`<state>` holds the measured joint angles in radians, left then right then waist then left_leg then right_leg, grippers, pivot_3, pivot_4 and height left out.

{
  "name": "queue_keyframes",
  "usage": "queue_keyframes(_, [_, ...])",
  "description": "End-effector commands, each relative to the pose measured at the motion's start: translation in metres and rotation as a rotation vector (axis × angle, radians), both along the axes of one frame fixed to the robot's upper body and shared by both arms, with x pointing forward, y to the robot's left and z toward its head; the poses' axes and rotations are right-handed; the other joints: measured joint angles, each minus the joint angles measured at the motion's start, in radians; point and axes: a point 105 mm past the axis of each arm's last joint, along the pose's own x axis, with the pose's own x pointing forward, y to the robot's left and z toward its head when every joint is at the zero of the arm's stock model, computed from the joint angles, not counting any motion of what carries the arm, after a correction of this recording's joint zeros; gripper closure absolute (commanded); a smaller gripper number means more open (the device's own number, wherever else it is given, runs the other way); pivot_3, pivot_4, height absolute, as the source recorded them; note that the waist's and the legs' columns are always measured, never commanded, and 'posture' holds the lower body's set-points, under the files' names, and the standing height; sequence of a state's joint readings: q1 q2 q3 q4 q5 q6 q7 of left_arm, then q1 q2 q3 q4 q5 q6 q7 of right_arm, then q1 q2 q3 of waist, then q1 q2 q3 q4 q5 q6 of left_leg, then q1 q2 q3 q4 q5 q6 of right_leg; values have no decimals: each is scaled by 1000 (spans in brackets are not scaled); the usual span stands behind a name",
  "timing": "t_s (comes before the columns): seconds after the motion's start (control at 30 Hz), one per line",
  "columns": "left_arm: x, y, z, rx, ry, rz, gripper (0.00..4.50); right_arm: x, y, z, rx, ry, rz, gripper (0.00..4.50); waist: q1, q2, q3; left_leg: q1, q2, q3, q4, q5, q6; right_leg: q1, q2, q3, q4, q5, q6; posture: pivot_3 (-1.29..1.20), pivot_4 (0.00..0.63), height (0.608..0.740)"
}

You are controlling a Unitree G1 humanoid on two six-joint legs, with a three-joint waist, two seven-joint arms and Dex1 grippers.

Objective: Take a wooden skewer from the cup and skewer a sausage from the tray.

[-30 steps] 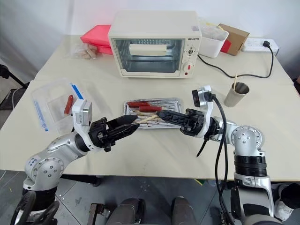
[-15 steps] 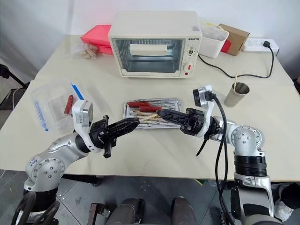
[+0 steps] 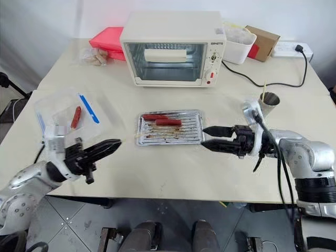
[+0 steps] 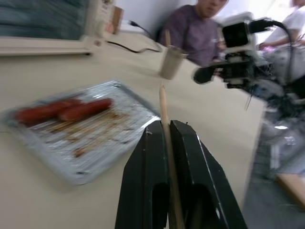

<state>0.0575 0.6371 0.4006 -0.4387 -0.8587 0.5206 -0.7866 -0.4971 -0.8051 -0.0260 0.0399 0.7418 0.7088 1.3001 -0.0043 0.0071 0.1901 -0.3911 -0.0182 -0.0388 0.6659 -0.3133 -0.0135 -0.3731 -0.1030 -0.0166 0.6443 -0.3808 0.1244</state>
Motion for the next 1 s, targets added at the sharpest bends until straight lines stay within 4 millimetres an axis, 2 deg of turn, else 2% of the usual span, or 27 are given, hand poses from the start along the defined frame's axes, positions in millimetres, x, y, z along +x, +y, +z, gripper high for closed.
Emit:
queue_keyframes(0.03, [-15,47,7,88,-89,203,4500,13,-29,-13,-220,-252,-67,42,-4,-1,0,0,0,1,0,0,0,0,0,1,0,0,0,0,150,740])
queue_keyframes(0.07, [-19,60,7,87,-90,264,4500,16,-36,-18,-267,-305,-76,42,-2,-2,1,1,0,2,-1,0,0,0,0,1,0,0,0,0,150,740])
queue_keyframes(0.2, [-29,90,6,73,-91,432,4500,21,-49,-31,-343,-412,-101,42,3,-2,1,1,1,2,0,0,0,1,-2,1,0,0,0,0,150,740])
queue_keyframes(0.27, [-33,97,3,83,-91,472,4500,24,-51,-36,-361,-447,-110,42,2,-3,1,3,1,1,0,0,0,3,-6,0,-1,0,0,0,150,740])
queue_keyframes(0.3, [-33,94,1,78,-85,461,4500,28,-45,-32,-335,-451,-122,42,2,-3,1,4,0,1,0,0,0,4,-6,0,-1,0,0,0,150,740])
queue_keyframes(0.43, [-30,80,-1,35,-76,397,4500,38,-17,-20,-312,-443,-99,42,-2,-3,1,4,1,1,0,0,0,4,-6,0,0,0,0,0,150,740])
queue_keyframes(0.53, [-21,65,1,32,-77,330,4500,48,32,3,-347,-452,-13,42,-7,-2,1,4,1,0,0,0,-1,4,-6,0,0,0,0,0,150,740])
queue_keyframes(0.57, [-19,62,2,29,-77,312,4500,51,45,7,-401,-452,4,42,-13,-2,1,4,1,1,0,1,-1,3,-6,0,0,0,0,0,150,740])
queue_keyframes(0.7, [-15,60,4,24,-77,293,4500,70,72,12,-570,-404,-63,42,-23,-4,0,3,2,-3,-3,1,-2,1,-7,0,1,0,0,0,150,740])
queue_keyframes(0.8, [-13,58,1,31,-67,283,4500,83,107,20,-651,-461,-39,42,-27,-4,0,1,0,-3,-4,1,-2,-1,-9,-1,2,0,-1,0,150,740])
queue_keyframes(0.9, [-12,55,-1,27,-64,278,4500,89,126,25,-686,-490,-32,42,-28,-4,0,1,-1,-2,-4,1,-2,-2,-9,-4,3,0,-1,0,150,740])
queue_keyframes(1.0, [-13,52,-4,24,-58,271,4500,94,139,21,-740,-508,-18,42,-26,-4,0,1,-1,-3,-3,1,-2,-2,-9,-5,4,0,-1,0,150,740])
